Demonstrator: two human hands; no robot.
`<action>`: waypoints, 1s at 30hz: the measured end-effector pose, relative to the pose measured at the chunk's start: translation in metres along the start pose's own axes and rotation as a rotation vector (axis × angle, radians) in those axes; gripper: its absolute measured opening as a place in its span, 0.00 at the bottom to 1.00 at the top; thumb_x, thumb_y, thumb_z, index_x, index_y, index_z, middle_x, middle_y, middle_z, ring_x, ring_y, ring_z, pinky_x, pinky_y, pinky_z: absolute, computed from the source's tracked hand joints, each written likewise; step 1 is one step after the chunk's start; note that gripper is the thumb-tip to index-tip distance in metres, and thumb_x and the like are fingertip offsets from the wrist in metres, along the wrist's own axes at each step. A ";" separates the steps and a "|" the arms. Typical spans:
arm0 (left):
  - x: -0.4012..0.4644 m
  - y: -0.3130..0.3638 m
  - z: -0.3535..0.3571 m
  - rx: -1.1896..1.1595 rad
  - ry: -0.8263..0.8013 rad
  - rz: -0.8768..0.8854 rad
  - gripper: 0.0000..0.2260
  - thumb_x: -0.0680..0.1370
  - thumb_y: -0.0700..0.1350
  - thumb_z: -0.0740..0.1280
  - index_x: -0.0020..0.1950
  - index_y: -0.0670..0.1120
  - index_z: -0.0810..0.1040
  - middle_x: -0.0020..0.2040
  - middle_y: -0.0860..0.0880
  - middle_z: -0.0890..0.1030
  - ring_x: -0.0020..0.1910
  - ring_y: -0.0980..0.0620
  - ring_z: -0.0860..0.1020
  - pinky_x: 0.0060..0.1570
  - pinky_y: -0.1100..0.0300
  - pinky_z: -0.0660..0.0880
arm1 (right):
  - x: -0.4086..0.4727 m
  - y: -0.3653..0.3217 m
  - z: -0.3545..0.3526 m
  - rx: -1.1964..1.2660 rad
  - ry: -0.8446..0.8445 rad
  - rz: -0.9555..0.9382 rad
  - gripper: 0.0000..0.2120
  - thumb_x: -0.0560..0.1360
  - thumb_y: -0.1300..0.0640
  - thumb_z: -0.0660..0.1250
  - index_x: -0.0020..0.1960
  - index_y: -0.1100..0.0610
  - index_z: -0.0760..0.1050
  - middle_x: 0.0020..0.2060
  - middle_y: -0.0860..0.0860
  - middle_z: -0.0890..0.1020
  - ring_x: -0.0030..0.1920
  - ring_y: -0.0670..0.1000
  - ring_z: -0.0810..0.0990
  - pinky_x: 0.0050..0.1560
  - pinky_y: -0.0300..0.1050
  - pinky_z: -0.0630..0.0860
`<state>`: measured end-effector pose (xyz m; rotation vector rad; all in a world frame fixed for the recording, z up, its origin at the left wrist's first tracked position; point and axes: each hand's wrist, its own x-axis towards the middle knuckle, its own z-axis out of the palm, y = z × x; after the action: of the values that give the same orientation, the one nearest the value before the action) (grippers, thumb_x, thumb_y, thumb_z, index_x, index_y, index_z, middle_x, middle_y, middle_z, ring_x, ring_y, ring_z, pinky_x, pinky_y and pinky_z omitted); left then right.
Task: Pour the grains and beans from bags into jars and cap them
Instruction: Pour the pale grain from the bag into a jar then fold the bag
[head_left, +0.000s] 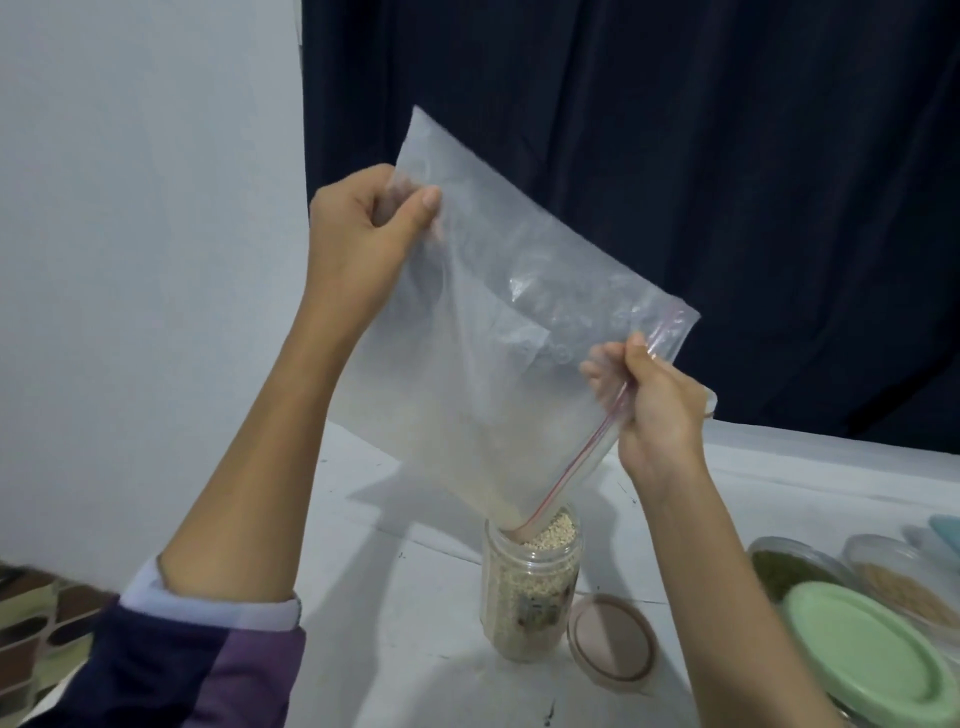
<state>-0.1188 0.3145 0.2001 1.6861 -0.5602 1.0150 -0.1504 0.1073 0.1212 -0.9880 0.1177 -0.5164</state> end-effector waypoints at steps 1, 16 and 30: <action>0.000 0.000 0.000 0.009 -0.005 0.001 0.11 0.76 0.44 0.69 0.34 0.49 0.74 0.29 0.59 0.72 0.32 0.62 0.68 0.36 0.69 0.68 | 0.001 -0.001 -0.001 0.015 0.014 -0.009 0.11 0.79 0.59 0.64 0.41 0.64 0.78 0.31 0.52 0.82 0.28 0.46 0.81 0.35 0.36 0.79; 0.005 -0.002 0.007 -0.023 0.070 0.029 0.14 0.76 0.47 0.68 0.34 0.40 0.75 0.30 0.54 0.74 0.30 0.61 0.69 0.36 0.68 0.69 | 0.004 -0.001 -0.003 0.054 0.045 -0.016 0.11 0.79 0.59 0.64 0.41 0.64 0.77 0.30 0.52 0.82 0.28 0.46 0.81 0.34 0.36 0.78; 0.014 0.008 0.023 0.007 0.019 0.100 0.19 0.76 0.49 0.69 0.35 0.34 0.75 0.29 0.51 0.74 0.31 0.57 0.69 0.34 0.66 0.69 | 0.007 -0.005 -0.011 0.100 0.053 0.005 0.11 0.79 0.60 0.63 0.40 0.63 0.77 0.28 0.51 0.82 0.28 0.45 0.81 0.36 0.36 0.80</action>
<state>-0.1096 0.2922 0.2136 1.6667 -0.6343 1.1040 -0.1498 0.0932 0.1196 -0.8765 0.1401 -0.5390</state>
